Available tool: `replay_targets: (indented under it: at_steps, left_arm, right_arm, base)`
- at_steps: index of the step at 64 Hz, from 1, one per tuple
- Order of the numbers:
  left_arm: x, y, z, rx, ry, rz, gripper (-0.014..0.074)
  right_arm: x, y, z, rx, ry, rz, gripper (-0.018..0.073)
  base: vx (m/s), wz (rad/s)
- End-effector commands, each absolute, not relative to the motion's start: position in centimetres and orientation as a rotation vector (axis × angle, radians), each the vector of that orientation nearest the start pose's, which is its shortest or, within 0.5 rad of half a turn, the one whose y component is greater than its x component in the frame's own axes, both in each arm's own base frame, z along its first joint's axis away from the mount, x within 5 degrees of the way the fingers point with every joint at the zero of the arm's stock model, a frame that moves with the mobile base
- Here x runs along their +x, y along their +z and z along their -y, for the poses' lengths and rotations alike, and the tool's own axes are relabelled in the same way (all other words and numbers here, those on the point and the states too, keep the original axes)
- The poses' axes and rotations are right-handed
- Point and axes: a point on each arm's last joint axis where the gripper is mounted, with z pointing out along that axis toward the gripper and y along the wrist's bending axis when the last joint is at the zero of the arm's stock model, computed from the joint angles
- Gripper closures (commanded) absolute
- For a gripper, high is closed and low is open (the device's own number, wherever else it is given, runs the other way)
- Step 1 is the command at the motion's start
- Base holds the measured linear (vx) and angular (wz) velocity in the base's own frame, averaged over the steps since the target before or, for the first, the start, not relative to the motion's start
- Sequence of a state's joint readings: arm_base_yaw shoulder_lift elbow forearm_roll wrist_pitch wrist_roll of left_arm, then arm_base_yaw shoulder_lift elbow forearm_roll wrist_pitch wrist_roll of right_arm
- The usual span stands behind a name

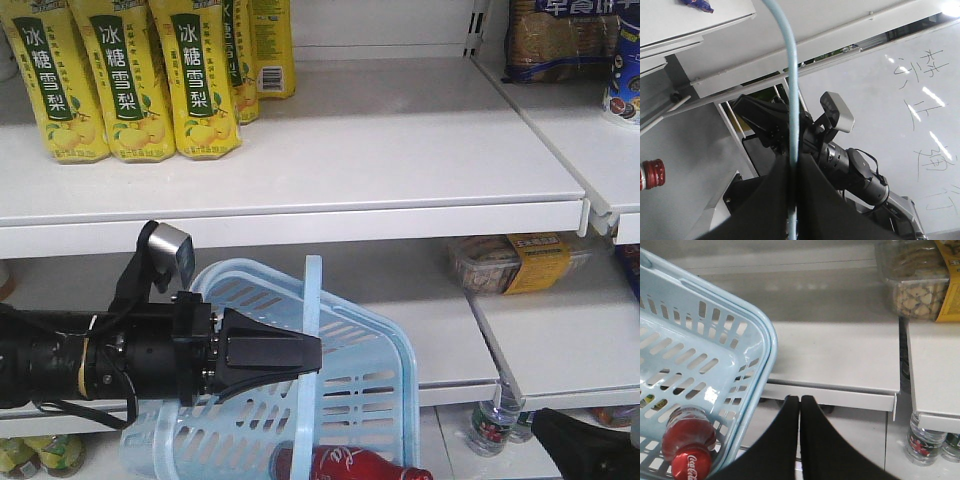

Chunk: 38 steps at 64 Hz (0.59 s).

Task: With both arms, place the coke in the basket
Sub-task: 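Raise the open right gripper up and away from the basket, then swing the basket with the bottle toward the robot using the left gripper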

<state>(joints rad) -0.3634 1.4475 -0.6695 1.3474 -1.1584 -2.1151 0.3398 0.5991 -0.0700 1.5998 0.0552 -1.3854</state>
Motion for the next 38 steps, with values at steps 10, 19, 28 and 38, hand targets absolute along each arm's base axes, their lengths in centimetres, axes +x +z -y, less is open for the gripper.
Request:
replay_targets:
  at_steps: [10,19,28,38]
  left_arm:
    - [19.34,29.09,16.51,0.344,-2.174,-1.886,0.0603]
    - [19.34,29.09,16.51,0.344,-2.174,-1.886,0.0603]
    - [19.34,29.09,16.51,0.344,-2.174,-1.886,0.0603]
    - [19.34,29.09,16.51,0.344,-2.174,-1.886,0.0603]
  right_arm:
    - [10.18,19.6,-4.2,-0.16,0.422,-2.005,0.0564]
    - [10.18,19.6,-4.2,-0.16,0.422,-2.005,0.0564]
    - [10.18,19.6,-4.2,-0.16,0.422,-2.005,0.0564]
    - [10.18,19.6,-4.2,-0.16,0.422,-2.005,0.0564]
  base:
    - [0.0,0.0]
    - [0.0,0.0]
    - [0.0,0.0]
    - [0.0,0.0]
